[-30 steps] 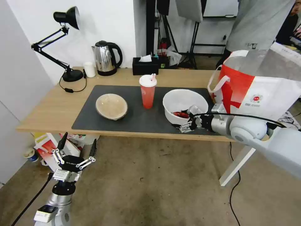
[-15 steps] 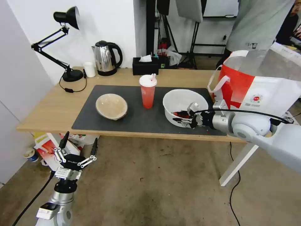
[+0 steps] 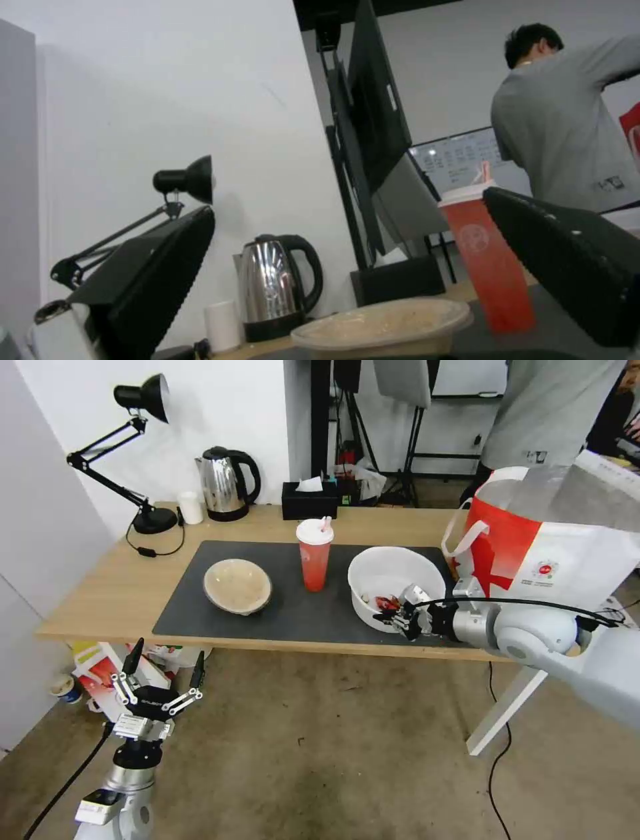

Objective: Pick up the trash from the table and place it into the takeout bag.

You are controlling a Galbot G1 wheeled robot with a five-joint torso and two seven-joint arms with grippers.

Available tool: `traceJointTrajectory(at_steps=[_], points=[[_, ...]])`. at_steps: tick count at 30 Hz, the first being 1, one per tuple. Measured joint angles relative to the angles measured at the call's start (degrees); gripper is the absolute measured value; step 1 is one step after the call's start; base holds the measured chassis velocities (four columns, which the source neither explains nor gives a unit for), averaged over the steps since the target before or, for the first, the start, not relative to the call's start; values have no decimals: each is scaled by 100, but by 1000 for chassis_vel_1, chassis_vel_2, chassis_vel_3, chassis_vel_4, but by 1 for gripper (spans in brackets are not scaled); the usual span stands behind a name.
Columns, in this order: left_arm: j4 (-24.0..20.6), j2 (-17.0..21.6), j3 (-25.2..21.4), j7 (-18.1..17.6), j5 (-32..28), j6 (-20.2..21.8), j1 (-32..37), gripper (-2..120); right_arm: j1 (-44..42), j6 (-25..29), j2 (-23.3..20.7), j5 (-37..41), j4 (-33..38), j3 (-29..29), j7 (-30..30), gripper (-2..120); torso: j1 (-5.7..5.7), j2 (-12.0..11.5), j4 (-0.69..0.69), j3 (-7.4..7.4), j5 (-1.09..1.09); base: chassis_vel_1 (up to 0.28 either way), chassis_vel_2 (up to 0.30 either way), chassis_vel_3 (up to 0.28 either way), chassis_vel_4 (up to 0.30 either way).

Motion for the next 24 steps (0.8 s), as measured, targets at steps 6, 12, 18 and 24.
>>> traceJointTrajectory(at_steps=[6, 12, 18, 24], points=[[-8, 0, 7, -3, -2, 7, -17, 100, 164, -4, -20, 108, -33, 31, -16, 0, 0, 0, 0, 0, 0, 0, 0, 0, 0], [-37, 0, 16, -4, 4, 23, -19, 100, 273, 2, -46, 284, -15, 223, -23, 0, 0, 0, 0, 0, 0, 0, 0, 0, 0], [-53, -1, 16, -4, 21, 29, -19, 100, 238, 7, -90, 329, 64, 379, -59, 0, 0, 0, 0, 0, 0, 0, 0, 0, 0], [-67, -2, 20, -2, 35, 30, -17, 100, 249, 10, -199, 334, 215, 548, -159, 0, 0, 0, 0, 0, -1, 0, 0, 0, 0]])
